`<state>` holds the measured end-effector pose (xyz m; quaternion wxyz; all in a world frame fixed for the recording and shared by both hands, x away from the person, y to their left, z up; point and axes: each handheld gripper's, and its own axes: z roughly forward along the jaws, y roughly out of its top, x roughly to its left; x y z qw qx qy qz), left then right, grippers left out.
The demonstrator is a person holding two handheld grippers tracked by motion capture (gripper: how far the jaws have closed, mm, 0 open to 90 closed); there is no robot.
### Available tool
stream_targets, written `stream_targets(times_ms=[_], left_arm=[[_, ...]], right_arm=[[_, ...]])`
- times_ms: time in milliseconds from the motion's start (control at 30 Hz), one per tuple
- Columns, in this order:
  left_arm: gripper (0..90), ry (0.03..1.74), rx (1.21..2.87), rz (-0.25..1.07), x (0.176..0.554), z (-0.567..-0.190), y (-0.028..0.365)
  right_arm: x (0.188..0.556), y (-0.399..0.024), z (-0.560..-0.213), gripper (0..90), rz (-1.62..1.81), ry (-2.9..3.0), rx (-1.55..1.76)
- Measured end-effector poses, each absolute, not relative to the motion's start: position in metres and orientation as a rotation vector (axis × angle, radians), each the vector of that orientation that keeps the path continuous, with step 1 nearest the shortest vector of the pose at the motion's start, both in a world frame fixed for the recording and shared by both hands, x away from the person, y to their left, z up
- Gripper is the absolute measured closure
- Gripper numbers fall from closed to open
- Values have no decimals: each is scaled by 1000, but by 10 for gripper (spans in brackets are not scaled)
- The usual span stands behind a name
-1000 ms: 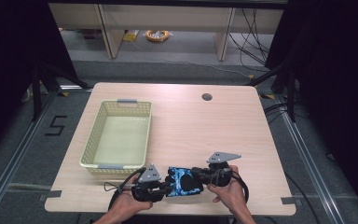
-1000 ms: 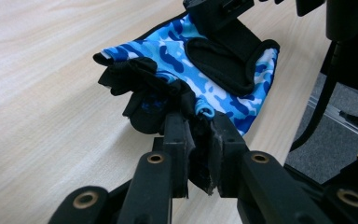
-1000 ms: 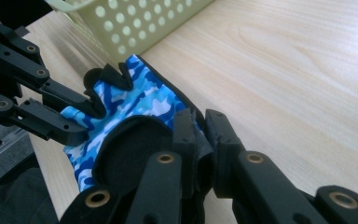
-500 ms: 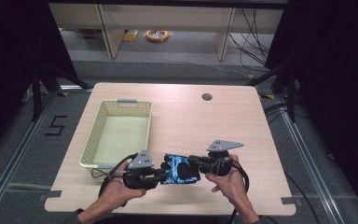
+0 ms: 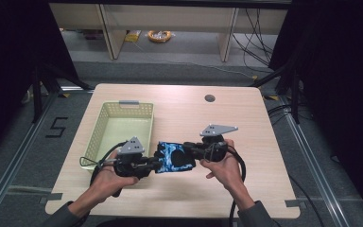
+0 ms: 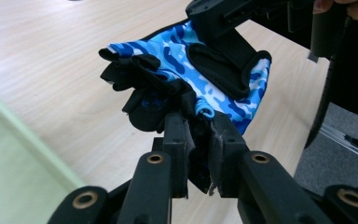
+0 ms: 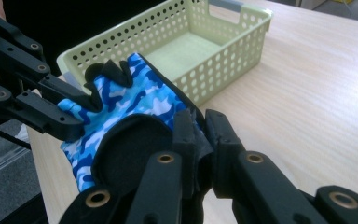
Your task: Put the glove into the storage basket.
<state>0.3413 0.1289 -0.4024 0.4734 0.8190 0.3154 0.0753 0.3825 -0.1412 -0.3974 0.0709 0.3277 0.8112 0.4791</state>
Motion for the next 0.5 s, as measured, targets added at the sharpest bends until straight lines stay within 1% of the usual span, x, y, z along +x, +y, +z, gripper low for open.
stream_targets(times_ms=[267,500], left_arm=[[785,797,2003,213,351,-389,153],[784,853,1977,226,357,-389,171]], right_arm=[[397,-116,-381,835,1425,2454,945],[407,-94,-376,836,1417,2479,946]])
